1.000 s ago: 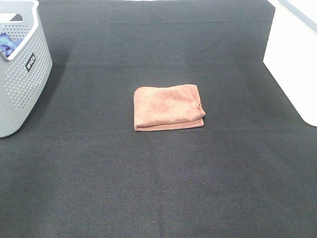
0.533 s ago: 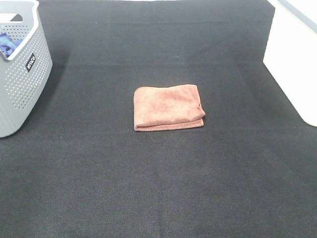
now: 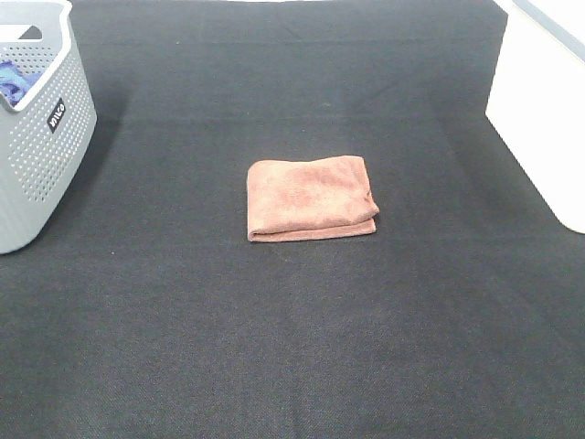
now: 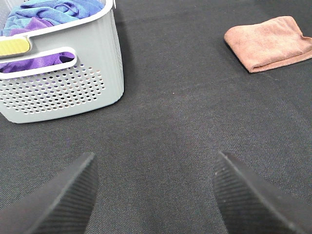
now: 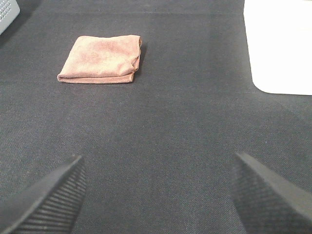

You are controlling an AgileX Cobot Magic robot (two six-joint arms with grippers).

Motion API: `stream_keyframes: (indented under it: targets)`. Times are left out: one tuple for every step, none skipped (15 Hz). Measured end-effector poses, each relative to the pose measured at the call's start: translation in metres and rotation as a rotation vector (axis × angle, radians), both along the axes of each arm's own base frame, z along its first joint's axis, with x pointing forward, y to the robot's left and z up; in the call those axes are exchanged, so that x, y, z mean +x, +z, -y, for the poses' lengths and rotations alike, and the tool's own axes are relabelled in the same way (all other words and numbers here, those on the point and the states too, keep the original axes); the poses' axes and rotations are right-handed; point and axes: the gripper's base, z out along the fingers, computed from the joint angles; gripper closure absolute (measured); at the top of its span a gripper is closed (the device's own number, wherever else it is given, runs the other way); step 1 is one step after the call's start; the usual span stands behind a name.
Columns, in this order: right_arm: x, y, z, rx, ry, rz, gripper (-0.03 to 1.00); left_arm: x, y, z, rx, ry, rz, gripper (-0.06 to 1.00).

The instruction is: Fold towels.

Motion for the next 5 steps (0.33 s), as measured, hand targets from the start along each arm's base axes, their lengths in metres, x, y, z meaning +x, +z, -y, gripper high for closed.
stream_keyframes:
  targets:
    - [0.0, 0.0, 0.0, 0.0, 0.0, 0.0, 0.2, 0.0, 0.0, 0.0, 0.0, 0.0, 0.0, 0.3]
    - [0.0, 0.0, 0.0, 0.0, 0.0, 0.0, 0.2, 0.0, 0.0, 0.0, 0.0, 0.0, 0.0, 0.3]
    - [0.0, 0.0, 0.0, 0.0, 0.0, 0.0, 0.2, 0.0, 0.0, 0.0, 0.0, 0.0, 0.0, 0.3]
    - [0.0, 0.0, 0.0, 0.0, 0.0, 0.0, 0.2, 0.0, 0.0, 0.0, 0.0, 0.0, 0.0, 0.3]
    - [0.0, 0.0, 0.0, 0.0, 0.0, 0.0, 0.2, 0.0, 0.0, 0.0, 0.0, 0.0, 0.0, 0.3]
